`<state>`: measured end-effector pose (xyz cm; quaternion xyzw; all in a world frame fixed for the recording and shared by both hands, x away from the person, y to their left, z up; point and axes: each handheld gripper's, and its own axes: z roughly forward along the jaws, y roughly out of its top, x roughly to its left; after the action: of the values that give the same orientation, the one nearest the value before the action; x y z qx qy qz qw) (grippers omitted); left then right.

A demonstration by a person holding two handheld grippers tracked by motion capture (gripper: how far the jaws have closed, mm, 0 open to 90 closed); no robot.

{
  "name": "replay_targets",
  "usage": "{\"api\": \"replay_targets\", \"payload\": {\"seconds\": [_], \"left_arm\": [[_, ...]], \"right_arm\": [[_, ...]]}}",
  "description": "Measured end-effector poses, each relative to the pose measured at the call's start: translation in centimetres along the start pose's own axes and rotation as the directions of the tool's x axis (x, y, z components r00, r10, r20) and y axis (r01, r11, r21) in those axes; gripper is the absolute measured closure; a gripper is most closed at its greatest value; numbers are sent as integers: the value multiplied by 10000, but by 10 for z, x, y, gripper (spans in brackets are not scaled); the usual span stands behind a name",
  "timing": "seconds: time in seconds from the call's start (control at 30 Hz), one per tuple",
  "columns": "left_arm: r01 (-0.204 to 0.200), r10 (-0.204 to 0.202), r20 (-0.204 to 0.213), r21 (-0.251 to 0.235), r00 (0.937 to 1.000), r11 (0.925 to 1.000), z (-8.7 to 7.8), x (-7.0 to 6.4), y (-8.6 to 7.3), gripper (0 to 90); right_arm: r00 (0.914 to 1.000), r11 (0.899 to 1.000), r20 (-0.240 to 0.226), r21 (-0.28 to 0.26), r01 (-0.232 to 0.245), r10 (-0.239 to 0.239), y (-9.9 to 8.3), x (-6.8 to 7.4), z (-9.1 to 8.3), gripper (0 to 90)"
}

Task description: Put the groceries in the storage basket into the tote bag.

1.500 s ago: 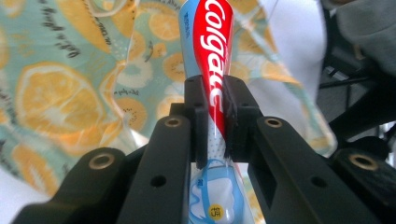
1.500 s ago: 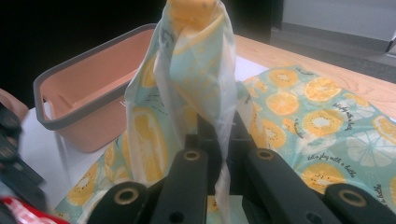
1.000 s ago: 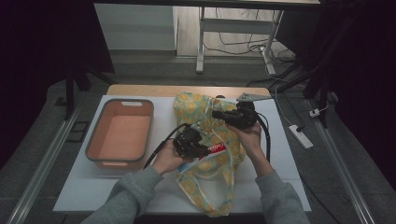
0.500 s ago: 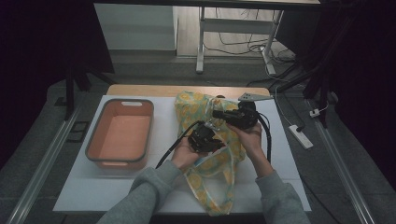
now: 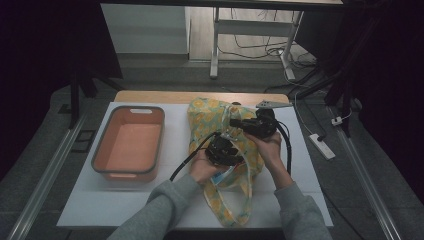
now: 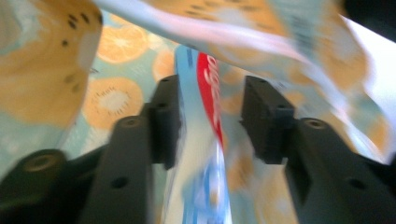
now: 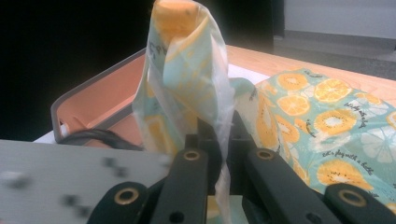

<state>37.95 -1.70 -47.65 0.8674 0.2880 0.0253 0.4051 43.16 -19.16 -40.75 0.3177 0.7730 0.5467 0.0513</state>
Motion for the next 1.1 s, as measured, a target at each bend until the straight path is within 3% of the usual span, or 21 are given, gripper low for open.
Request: {"api": "replay_targets", "payload": {"seconds": [0.07,0.27,0.5,0.7,0.87,1.1], "left_arm": [[-94,94,260,-17,9996,10000,-11,-1,-4,474],[-225,216,388,229,9990,9995,-42,-1,-17,413],[-162,161,251,41,9996,9999,-81,1,-35,385],[110,-107,-135,200,9999,9997,-112,13,-57,360],[413,-403,-353,292,9986,9987,-125,23,-71,356],[609,-596,-525,238,9968,9979,-133,28,-77,356]], "right_arm": [[10000,10000,12,4,-12,12,0,0,0,884],[10000,9999,-27,138,53,-53,-1,1,2,884],[9999,9995,-65,259,160,-158,-3,3,3,884],[9996,9987,-29,412,291,-290,-8,7,-1,884],[9991,9972,79,618,414,-420,-16,9,-11,884],[9994,9969,121,708,330,-339,-26,8,-21,883]]}}
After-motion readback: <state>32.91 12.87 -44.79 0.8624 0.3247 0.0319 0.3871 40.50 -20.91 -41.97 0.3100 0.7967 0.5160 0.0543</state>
